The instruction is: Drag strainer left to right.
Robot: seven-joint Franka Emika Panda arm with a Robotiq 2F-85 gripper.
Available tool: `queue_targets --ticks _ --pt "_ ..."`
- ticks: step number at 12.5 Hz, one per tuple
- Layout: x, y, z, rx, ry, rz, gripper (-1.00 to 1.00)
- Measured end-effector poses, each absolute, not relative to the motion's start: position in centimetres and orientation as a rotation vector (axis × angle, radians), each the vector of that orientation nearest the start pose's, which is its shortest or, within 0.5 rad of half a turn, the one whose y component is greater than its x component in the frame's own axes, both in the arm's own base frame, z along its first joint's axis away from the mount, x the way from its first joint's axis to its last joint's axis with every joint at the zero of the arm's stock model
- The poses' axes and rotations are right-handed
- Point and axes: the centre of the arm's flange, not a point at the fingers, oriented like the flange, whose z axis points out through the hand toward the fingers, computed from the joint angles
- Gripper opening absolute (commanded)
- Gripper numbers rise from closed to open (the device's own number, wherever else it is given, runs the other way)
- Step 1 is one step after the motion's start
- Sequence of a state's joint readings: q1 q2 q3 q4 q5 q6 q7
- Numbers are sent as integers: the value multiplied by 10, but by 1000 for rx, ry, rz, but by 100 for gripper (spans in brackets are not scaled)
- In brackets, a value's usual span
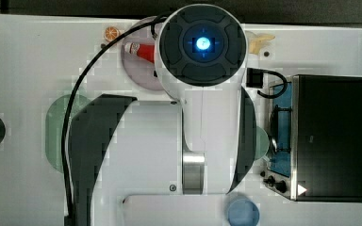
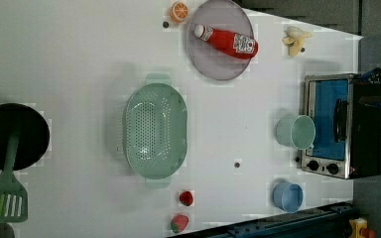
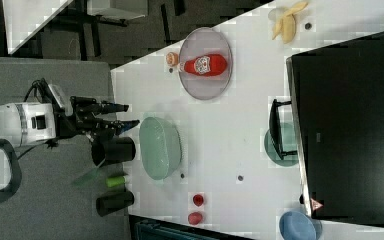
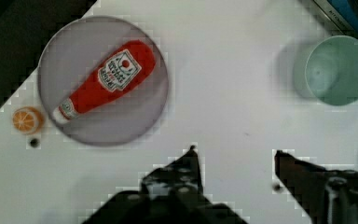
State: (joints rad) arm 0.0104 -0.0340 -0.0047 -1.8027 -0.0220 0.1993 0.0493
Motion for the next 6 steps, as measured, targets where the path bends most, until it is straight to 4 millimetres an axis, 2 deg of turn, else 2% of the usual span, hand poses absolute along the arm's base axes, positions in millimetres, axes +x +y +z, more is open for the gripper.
queue_targets --ticks 1,2,3,4,6 --pt "512 -2 542 -2940 1288 114 59" --pt "469 -4 544 -2965 1305 216 81" --pt "439 -5 555 -2953 1309 213 99" --pt "419 -2 573 -2930 1304 136 100" --pt "400 20 626 -2908 1241 -107 100"
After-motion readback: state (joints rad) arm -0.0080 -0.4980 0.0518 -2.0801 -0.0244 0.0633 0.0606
